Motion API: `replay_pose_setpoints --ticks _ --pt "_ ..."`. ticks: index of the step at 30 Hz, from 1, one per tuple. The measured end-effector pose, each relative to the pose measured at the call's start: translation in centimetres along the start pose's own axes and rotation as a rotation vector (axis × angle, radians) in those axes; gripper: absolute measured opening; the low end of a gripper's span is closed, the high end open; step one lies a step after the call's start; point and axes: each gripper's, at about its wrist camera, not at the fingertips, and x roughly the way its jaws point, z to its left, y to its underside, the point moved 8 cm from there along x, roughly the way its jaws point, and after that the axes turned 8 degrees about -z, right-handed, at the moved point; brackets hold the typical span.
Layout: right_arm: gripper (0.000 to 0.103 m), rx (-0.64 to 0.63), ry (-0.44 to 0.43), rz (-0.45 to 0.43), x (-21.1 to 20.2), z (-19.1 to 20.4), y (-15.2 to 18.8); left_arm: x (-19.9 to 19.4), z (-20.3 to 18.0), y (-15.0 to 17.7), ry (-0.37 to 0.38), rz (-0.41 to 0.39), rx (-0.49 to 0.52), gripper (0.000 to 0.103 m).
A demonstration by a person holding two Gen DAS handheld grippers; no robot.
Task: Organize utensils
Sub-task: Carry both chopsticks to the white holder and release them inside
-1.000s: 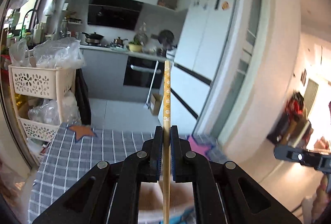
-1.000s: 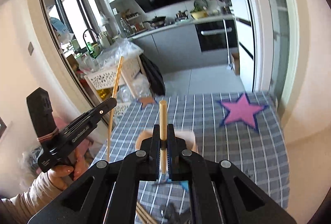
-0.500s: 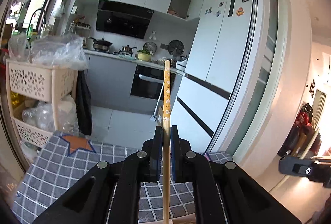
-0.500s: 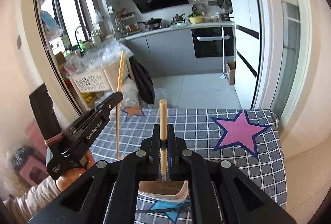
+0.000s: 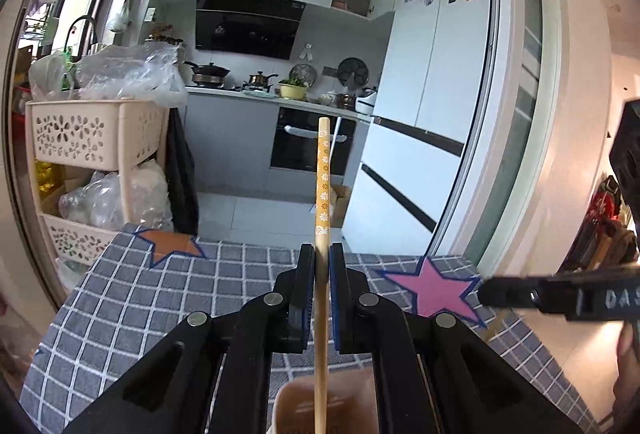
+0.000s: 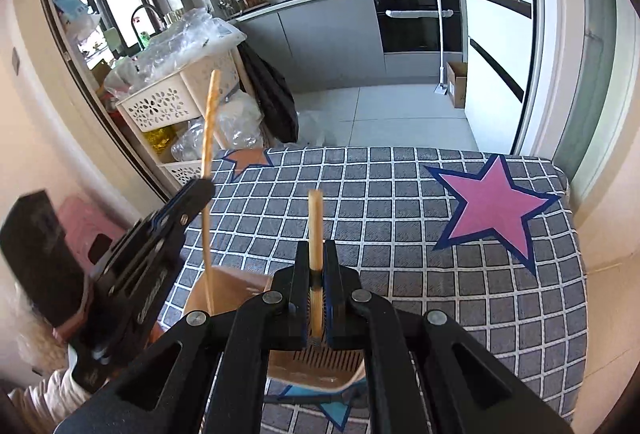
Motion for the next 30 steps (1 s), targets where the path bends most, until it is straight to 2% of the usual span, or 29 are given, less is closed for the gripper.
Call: replay_pose_setpoints --ticks 4,6,8,9,15,25,26,27,28,30 --pt "0.007 0.011 0.002 0.010 1.0 -0.2 0.0 -0.5 0.1 1.2 -0.013 0.032 0.006 0.039" --pt "0.015 0.023 0.001 0.013 1.2 -0.3 0.1 -0.7 0.3 1.6 -0.023 0.045 0.011 0.039" --pt "0.050 0.041 -0.004 0.004 1.1 -0.6 0.1 -0.8 0.5 1.9 -0.029 0.058 0.014 0.039" --pt "0.053 0.047 -0.004 -0.005 0.9 -0.7 0.0 -1.0 0.6 2.1 -0.033 0.061 0.014 0.039" --pt "0.054 0.083 0.005 -0.032 -0.7 -1.4 0.3 -1.8 1.2 2.6 -0.059 0.090 0.020 0.040" --pt "0.062 0.140 0.001 -0.092 -5.4 -2.0 2.3 -3.3 1.8 2.1 -0.072 0.090 0.006 0.040" --pt "0.064 0.142 -0.002 -0.100 -6.0 -1.9 2.5 -3.5 1.8 2.0 -0.073 0.089 0.002 0.044" --pt "0.064 0.144 -0.005 -0.106 -6.5 -1.8 2.7 -3.9 1.9 1.8 -0.072 0.088 -0.005 0.083" --pt "0.066 0.146 -0.008 -0.110 -6.9 -1.6 2.9 -4.2 1.9 1.7 -0.080 0.090 -0.006 0.103" --pt "0.070 0.158 -0.022 -0.121 -7.8 -1.4 3.6 -5.8 2.0 0.7 -0.120 0.043 0.000 0.103"
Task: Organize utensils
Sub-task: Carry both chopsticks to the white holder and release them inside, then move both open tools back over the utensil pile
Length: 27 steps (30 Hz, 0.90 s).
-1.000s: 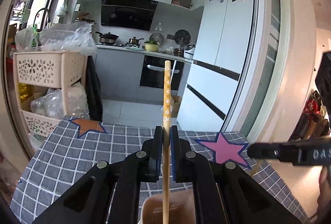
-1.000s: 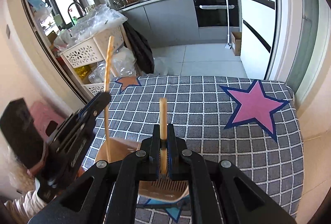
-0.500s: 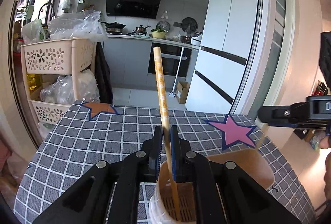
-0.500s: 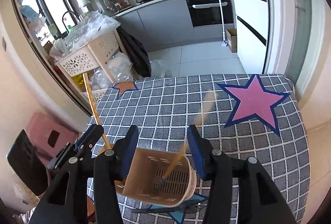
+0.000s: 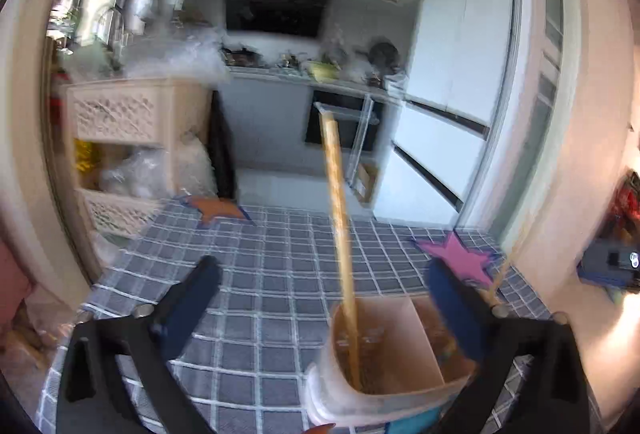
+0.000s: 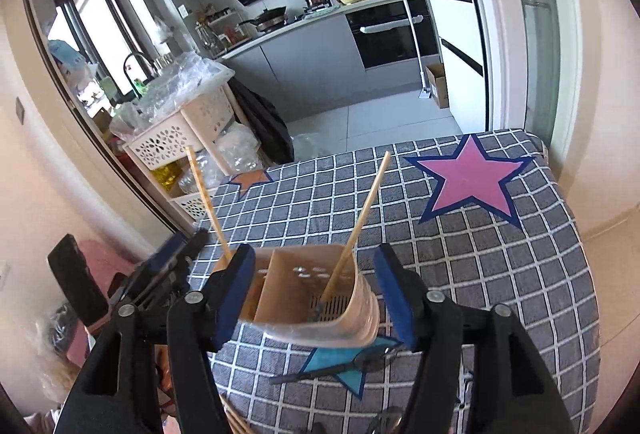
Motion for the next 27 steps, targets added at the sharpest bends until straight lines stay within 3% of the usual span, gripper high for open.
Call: replay_pose_setpoints --ticks 4,6,7,14,21,27 --pt "0.084 0.033 -0.031 -0.029 -1.9 0.0 1.6 -2.7 0.1 -0.5 0.009 0.005 0.012 0.103" --pt "0.101 0.038 -0.035 -0.022 -2.5 0.0 2.9 -4.2 0.6 -0.1 -0.003 0.024 0.016 0.103" --pt "0.103 0.043 -0.043 -0.022 -2.8 -0.1 3.6 -4.8 0.7 0.3 0.005 0.044 0.015 0.103" --pt "0.103 0.125 -0.014 0.105 -3.4 -2.3 9.4 -8.1 1.5 6.3 0.021 0.228 0.062 0.103" --pt "0.103 0.184 0.081 0.239 -4.0 -4.8 16.4 -11.1 0.9 14.2 0.034 0.409 0.147 0.103" --pt "0.103 0.209 0.112 0.311 -4.2 -5.8 20.1 -13.1 1.3 18.4 0.008 0.525 0.093 0.103"
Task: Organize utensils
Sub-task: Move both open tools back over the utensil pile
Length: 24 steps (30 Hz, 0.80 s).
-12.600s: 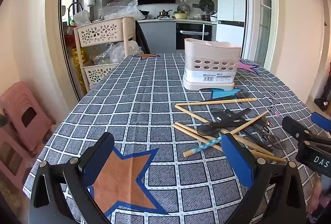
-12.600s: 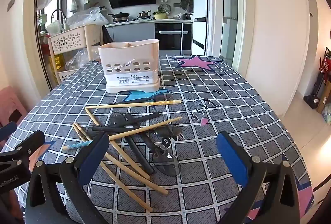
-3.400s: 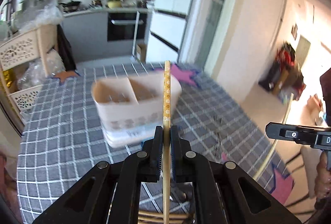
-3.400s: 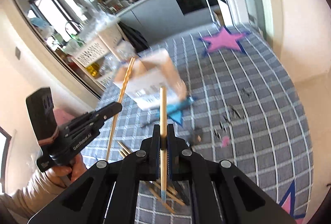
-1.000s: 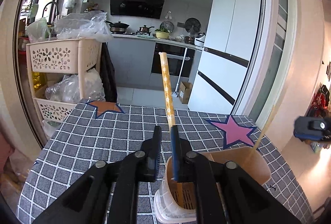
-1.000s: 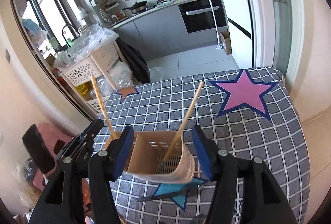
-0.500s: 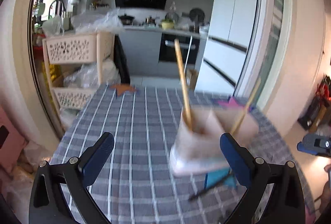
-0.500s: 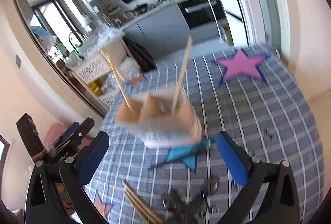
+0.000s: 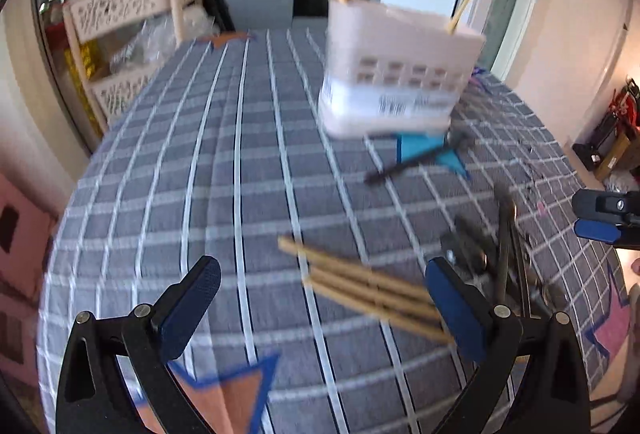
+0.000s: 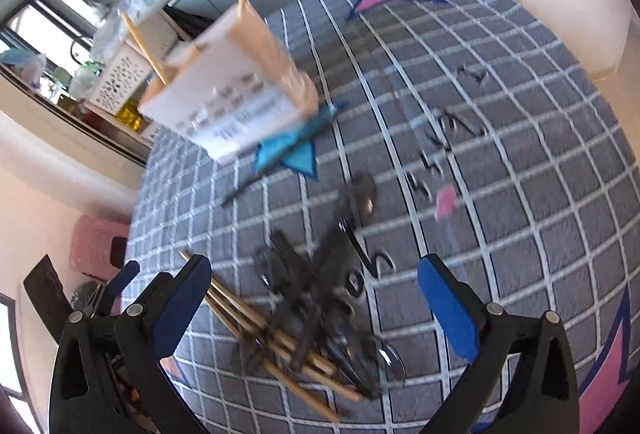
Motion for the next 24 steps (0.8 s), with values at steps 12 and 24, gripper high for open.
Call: replay_pose_setpoints --ticks 12,24 --pt "0.103 -0.066 0.055 0.027 0.8 -0.1 1.6 0.8 0.4 3.7 -0.082 0.155 -0.183 0.103" --pt "0.067 -0.094 0.176 0.093 2.8 -1.0 2.1 1.6 0.0 4.3 -0.120 0.201 -0.212 0.103"
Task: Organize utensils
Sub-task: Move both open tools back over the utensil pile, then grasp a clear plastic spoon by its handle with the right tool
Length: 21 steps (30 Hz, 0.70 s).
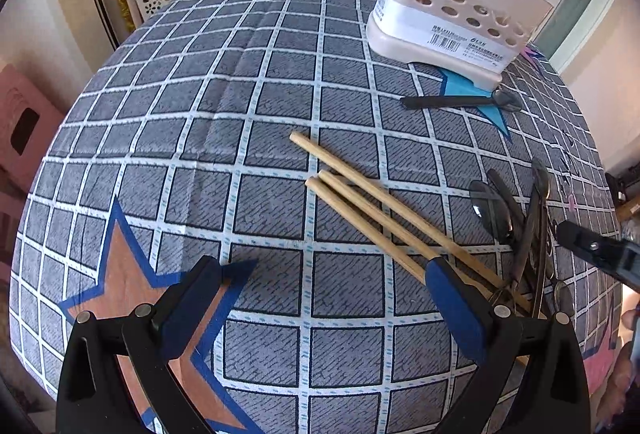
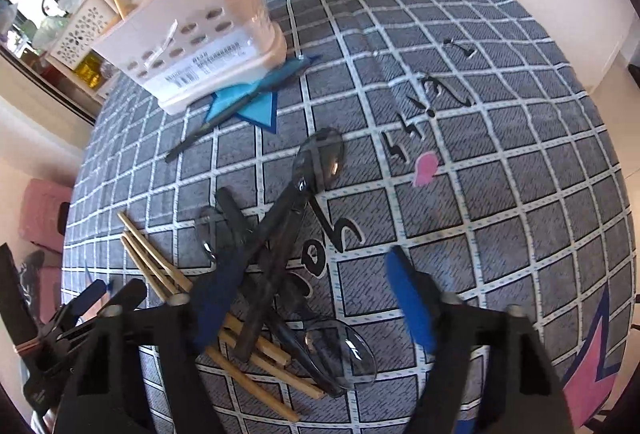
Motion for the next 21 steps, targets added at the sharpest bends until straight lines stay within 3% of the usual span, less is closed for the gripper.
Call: replay_pose_setpoints --ticks 5,16,19,21 --pt "0.047 -0.023 0.047 0.014 0.9 0.3 0.1 0.0 0.2 0.3 -0.026 0.003 0.002 0.103" --pt "0.039 -0.058 0.094 0.047 2.4 1.0 -1.8 0.2 -0.5 0.2 -0.058 -0.001 0.022 0.103" --pt "0.025 -0.059 0.073 0.057 2.3 0.9 -1.6 0.1 -0.3 0.3 -0.056 0.002 0.027 0.103" --pt "0.023 -0.060 0.061 0.065 2.0 0.5 -1.3 0.1 0.1 0.4 -0.070 0.004 0.037 0.103"
